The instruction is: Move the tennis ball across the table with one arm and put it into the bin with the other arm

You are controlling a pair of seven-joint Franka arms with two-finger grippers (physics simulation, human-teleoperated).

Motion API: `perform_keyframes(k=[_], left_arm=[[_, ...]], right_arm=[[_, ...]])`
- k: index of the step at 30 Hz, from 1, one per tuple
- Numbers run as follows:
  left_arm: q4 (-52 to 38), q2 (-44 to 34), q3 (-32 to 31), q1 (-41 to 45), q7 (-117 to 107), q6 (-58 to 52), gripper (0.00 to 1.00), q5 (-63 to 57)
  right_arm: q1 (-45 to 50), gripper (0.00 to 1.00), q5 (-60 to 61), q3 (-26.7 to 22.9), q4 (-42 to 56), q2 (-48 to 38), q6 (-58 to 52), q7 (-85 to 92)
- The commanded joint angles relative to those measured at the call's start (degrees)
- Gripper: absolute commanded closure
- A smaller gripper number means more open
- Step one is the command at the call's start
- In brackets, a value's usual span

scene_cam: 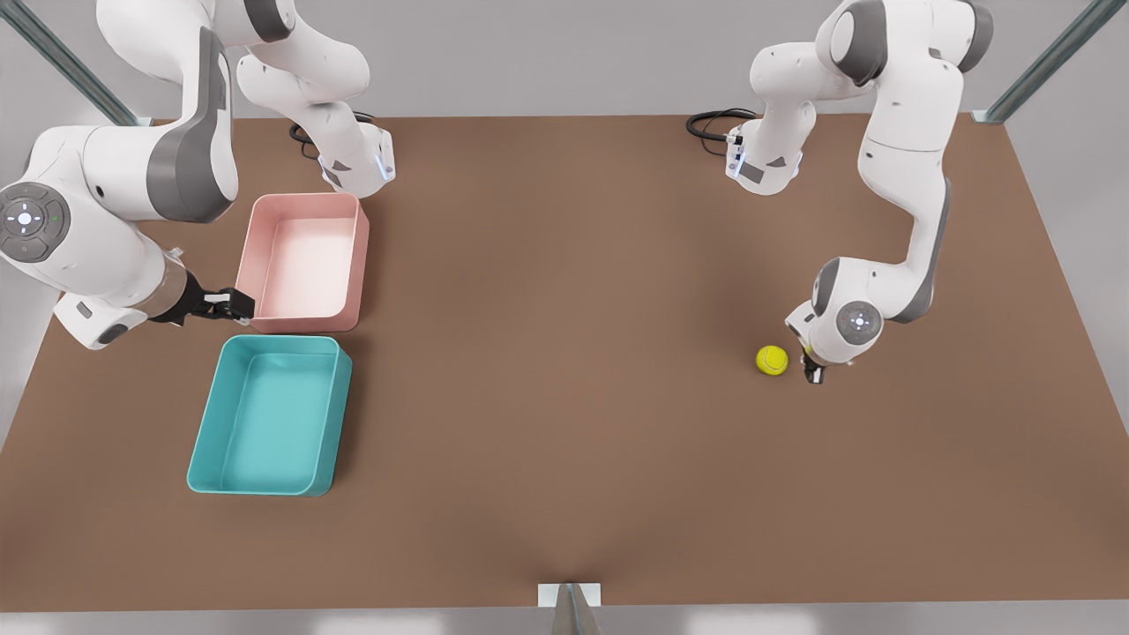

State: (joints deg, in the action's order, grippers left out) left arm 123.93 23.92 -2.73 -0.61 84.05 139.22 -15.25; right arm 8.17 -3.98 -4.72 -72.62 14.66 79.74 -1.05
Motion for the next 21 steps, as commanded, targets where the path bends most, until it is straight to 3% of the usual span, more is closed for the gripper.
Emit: perform_keyframes(k=[1, 4, 7, 10, 14, 16, 18, 21], left_arm=[[-0.1, -0.01, 0.0, 0.26, -0.64, 1.05, 0.79, 0.05], [-0.18, -0.1, 0.0, 2.36, -3.88, 1.05, 0.79, 0.14], [-2.29, 1.74, 0.09, 10.89, -15.92, 1.05, 0.79, 1.18], [-6.33, 3.5, 0.26, 22.58, -40.1, 0.27, 0.79, 11.11], [-6.51, 2.71, 0.0, 26.54, -62.43, -0.62, 0.79, 23.51], [-6.6, 1.75, 0.0, 25.23, -60.5, -1.57, 0.79, 21.41], [-9.75, -5.63, 0.26, 19.35, -60.41, -15.97, 0.79, 15.35], [-35.94, -6.7, 0.62, 11.43, -62.16, -47.62, 0.78, 9.45]], right_arm=[[0.0, 0.0, 0.03, -0.03, 0.03, -0.07, -0.03, 0.09], [0.0, 0.0, 0.03, -0.03, 0.03, -0.07, -0.03, 0.09], [0.0, 0.0, 0.03, -0.03, 0.03, -0.07, -0.03, 0.09], [0.0, 0.0, 0.12, 0.06, 0.03, 0.02, -0.03, 0.09], [0.0, 0.0, 0.03, -0.03, 0.03, 0.02, -0.03, 0.09], [0.0, 0.0, 0.03, 0.06, 0.03, 0.02, -0.03, 0.09], [0.0, 0.0, 0.03, 0.06, 0.03, 0.02, -0.03, 0.09], [0.0, 0.0, 0.03, -0.03, 0.03, 0.02, -0.03, 0.09]])
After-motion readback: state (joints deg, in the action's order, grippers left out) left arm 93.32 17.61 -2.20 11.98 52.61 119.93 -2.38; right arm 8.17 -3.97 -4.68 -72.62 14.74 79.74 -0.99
